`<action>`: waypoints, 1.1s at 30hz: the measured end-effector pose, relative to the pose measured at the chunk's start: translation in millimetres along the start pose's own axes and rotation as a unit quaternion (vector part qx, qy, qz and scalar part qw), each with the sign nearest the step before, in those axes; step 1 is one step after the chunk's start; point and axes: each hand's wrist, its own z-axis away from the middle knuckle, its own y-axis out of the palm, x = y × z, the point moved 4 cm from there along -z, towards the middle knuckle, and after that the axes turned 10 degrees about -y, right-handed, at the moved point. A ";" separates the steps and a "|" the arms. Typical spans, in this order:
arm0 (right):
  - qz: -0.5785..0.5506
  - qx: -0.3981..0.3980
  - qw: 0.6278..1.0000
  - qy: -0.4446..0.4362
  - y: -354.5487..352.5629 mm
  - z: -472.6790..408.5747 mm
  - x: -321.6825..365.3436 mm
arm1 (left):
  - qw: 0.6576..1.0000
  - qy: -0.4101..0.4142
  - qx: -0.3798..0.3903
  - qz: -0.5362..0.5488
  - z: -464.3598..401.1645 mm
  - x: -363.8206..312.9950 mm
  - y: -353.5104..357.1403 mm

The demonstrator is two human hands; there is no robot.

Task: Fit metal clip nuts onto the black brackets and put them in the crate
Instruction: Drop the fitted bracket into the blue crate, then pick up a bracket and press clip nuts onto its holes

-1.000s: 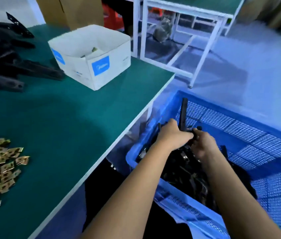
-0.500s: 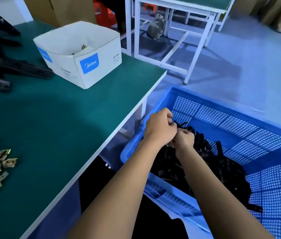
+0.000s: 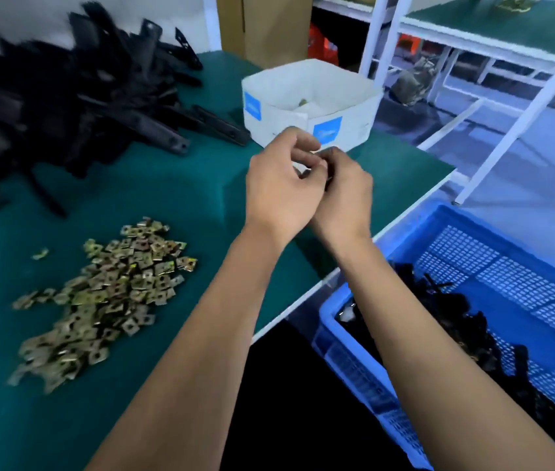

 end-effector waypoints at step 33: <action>-0.253 0.232 0.886 -0.312 211.2 34.8 214.2 | 0.877 -0.170 -0.248 0.375 32.3 137.2 -322.8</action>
